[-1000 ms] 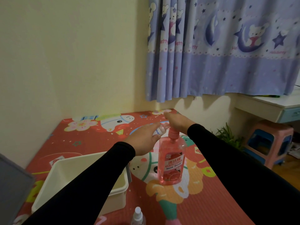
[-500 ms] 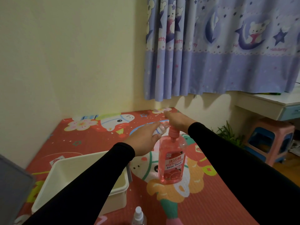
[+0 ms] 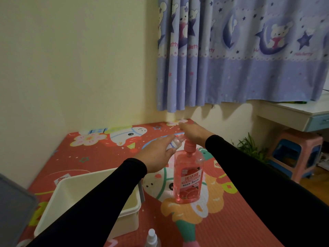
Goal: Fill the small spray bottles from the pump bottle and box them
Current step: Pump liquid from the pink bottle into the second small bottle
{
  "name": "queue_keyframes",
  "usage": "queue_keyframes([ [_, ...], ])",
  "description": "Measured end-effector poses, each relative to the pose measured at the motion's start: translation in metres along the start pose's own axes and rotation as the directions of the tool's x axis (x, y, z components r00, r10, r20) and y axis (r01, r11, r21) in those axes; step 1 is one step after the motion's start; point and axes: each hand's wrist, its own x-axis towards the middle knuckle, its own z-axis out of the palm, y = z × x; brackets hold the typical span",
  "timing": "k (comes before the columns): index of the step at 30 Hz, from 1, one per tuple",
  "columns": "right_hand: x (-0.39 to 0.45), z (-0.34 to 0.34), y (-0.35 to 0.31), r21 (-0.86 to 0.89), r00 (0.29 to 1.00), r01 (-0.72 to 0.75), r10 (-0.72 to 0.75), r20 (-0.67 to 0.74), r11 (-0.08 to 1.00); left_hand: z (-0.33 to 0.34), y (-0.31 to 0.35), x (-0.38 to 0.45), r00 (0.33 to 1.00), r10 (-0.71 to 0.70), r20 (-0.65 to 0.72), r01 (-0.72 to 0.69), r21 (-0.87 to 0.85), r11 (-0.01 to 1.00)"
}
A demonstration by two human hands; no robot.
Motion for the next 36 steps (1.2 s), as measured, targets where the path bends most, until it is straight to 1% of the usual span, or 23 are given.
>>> queue_keyframes([
  [2, 0.0, -0.004, -0.004, 0.035, 1.0, 0.007, -0.006, -0.027, 0.999, -0.005, 0.002, 0.001, 1.0, 0.014, -0.028, -0.014, -0.009, 1.0],
  [5, 0.004, -0.005, -0.004, 0.026, 1.0, 0.008, -0.007, -0.026, 1.0, -0.005, 0.004, 0.002, 0.998, 0.021, -0.054, -0.022, -0.014, 1.0],
  [7, 0.005, 0.001, -0.001, 0.006, 1.0, 0.014, -0.014, -0.021, 1.0, 0.0, 0.002, 0.001, 0.999, 0.015, -0.051, -0.015, 0.004, 1.0],
  [9, 0.005, 0.007, 0.001, 0.02, 0.999, -0.031, 0.031, 0.008, 0.999, 0.005, 0.0, 0.0, 0.999, 0.003, -0.04, -0.002, 0.01, 1.0],
  [11, 0.004, 0.008, 0.0, -0.017, 0.999, -0.04, 0.041, 0.03, 0.999, 0.007, -0.001, -0.001, 0.999, -0.001, -0.036, 0.001, -0.001, 1.0],
  [15, 0.0, 0.004, -0.002, 0.007, 1.0, -0.029, 0.029, 0.002, 1.0, 0.004, -0.003, 0.001, 1.0, 0.003, -0.027, -0.003, -0.004, 1.0],
  [17, 0.0, 0.0, -0.003, -0.001, 1.0, 0.005, -0.005, -0.006, 1.0, 0.002, -0.003, 0.002, 0.999, 0.014, -0.029, -0.014, -0.026, 1.0],
  [19, -0.002, -0.004, -0.005, 0.039, 1.0, -0.003, 0.003, -0.007, 0.999, -0.001, -0.001, 0.002, 0.998, 0.023, -0.051, -0.025, -0.038, 0.999],
  [21, -0.004, -0.007, -0.007, 0.036, 1.0, -0.011, 0.011, -0.001, 0.999, -0.005, 0.002, 0.0, 0.997, 0.026, -0.067, -0.029, -0.045, 0.999],
  [25, -0.013, -0.009, -0.012, 0.079, 0.998, 0.014, -0.009, -0.064, 0.997, -0.006, 0.003, -0.003, 0.996, 0.016, -0.085, -0.023, -0.08, 0.997],
  [27, -0.014, -0.009, -0.01, 0.094, 0.994, 0.043, -0.033, -0.109, 0.995, -0.005, 0.001, -0.003, 0.996, -0.002, -0.094, -0.012, -0.142, 0.99],
  [33, -0.011, -0.004, -0.003, 0.193, 0.965, 0.081, -0.028, -0.26, 0.978, -0.001, -0.001, -0.01, 0.994, -0.07, -0.085, 0.037, -0.341, 0.939],
  [36, -0.011, -0.002, -0.001, 0.279, 0.957, 0.074, 0.011, -0.291, 0.957, -0.001, -0.003, -0.013, 0.993, -0.09, -0.082, 0.051, -0.39, 0.919],
])
